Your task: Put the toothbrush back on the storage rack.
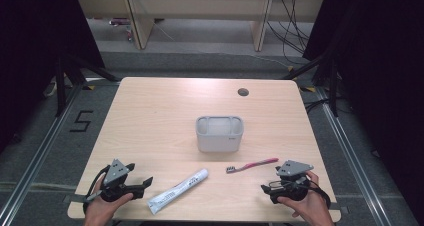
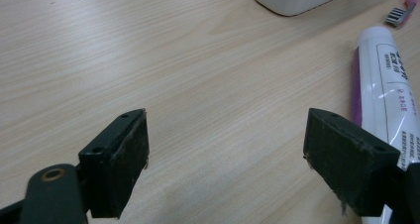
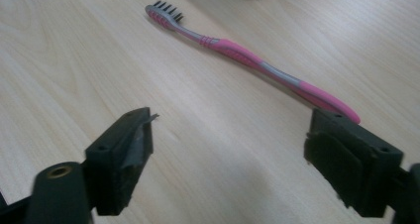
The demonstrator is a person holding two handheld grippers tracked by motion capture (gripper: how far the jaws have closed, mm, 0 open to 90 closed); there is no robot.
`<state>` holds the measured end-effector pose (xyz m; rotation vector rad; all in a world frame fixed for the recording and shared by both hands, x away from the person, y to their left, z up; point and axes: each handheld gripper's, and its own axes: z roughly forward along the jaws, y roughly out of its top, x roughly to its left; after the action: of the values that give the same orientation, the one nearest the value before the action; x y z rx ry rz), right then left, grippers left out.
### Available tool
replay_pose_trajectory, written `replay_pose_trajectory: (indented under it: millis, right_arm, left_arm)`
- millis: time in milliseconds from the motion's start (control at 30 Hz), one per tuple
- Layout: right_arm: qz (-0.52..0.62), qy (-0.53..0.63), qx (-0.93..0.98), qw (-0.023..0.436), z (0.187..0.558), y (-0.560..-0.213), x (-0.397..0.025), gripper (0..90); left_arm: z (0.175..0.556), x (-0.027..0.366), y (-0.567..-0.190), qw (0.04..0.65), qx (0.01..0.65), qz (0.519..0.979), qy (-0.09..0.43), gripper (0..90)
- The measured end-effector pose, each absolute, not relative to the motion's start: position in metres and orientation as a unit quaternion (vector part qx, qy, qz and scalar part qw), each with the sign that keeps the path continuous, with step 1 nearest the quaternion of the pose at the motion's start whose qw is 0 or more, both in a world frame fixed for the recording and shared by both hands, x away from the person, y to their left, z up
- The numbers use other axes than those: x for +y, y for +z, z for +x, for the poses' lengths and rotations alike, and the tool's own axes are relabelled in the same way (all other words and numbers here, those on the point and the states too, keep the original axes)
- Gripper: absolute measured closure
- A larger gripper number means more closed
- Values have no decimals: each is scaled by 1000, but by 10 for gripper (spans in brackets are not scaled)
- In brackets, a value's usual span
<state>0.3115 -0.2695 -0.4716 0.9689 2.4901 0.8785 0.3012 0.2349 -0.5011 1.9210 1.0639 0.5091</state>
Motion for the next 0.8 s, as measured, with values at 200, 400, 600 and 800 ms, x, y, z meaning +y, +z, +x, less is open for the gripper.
replay_pose_trajectory:
  millis: [200, 400, 600, 800]
  right_arm:
    - [315, 303, 883, 169, 318, -466, -262, 201]
    - [277, 286, 901, 172, 333, -453, -251, 251]
    - [264, 277, 911, 152, 350, -450, -248, 331]
    - [274, 244, 920, 135, 360, -455, -243, 385]
  left_arm:
    - [301, 234, -501, 432, 427, 767, 203, 173]
    - [301, 235, -501, 429, 427, 769, 205, 174]
    - [301, 234, -503, 432, 429, 768, 200, 174]
    - [302, 234, -503, 432, 429, 767, 201, 174]
